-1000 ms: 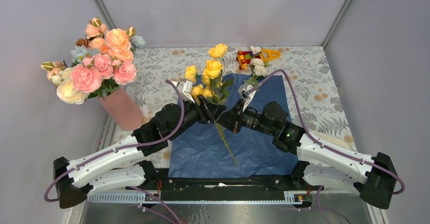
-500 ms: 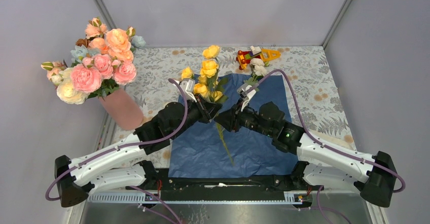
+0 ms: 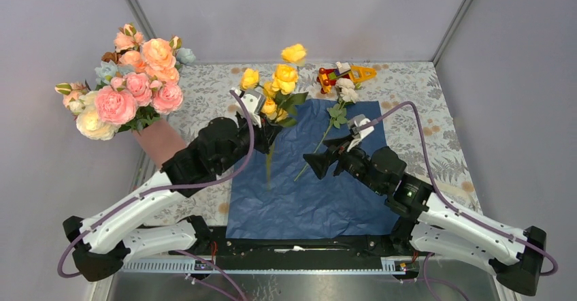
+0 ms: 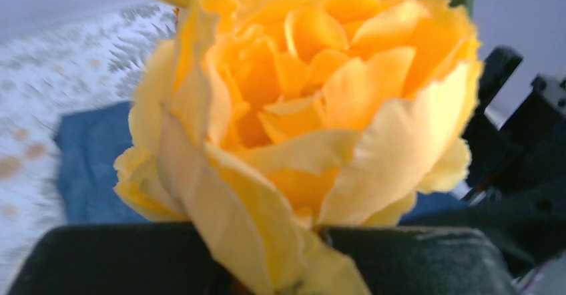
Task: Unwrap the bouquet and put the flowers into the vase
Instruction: Insert the fake flower into the vase.
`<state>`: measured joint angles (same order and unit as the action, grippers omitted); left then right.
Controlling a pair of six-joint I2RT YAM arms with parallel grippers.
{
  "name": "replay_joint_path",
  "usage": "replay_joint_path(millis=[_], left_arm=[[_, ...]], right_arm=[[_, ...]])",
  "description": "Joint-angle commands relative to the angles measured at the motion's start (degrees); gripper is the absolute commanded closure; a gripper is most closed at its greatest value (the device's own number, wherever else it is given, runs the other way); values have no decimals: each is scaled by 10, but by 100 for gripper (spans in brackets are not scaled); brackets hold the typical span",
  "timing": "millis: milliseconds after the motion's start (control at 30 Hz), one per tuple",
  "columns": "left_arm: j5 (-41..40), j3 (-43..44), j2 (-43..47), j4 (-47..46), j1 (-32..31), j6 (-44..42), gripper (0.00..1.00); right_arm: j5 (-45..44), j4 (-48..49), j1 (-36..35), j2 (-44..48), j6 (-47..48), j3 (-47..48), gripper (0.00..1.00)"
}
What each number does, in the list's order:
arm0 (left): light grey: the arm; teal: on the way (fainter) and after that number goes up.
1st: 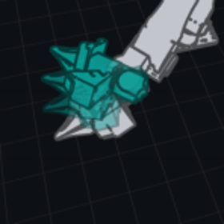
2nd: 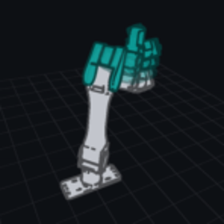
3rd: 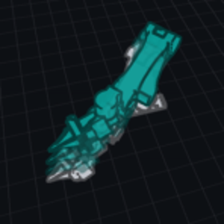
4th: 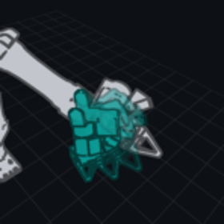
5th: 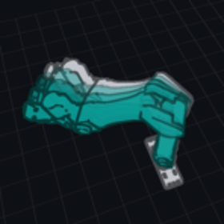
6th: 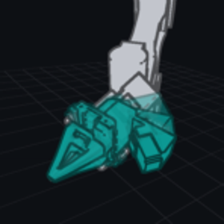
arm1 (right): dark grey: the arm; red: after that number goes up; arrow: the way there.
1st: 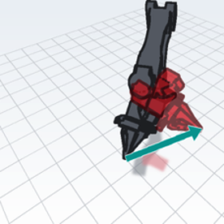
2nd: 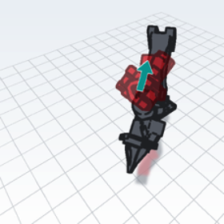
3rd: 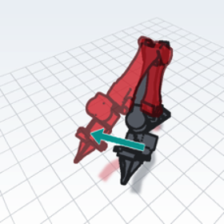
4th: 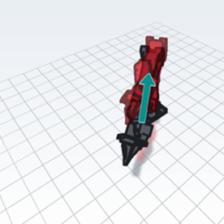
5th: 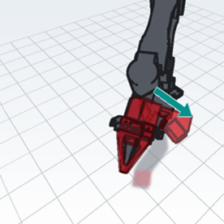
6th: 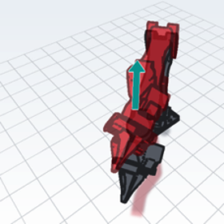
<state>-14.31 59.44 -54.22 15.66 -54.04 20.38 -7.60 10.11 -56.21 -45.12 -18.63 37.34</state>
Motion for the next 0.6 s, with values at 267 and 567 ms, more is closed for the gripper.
replay_joint_path(millis=[267,567], left_arm=[[19,221,28,185,121,-368,100],[67,290,17,169,312,-418,100]], right_arm=[[-39,-32,152,55,-2,-52,1],[14,-16,286,60,-26,-94,0]])
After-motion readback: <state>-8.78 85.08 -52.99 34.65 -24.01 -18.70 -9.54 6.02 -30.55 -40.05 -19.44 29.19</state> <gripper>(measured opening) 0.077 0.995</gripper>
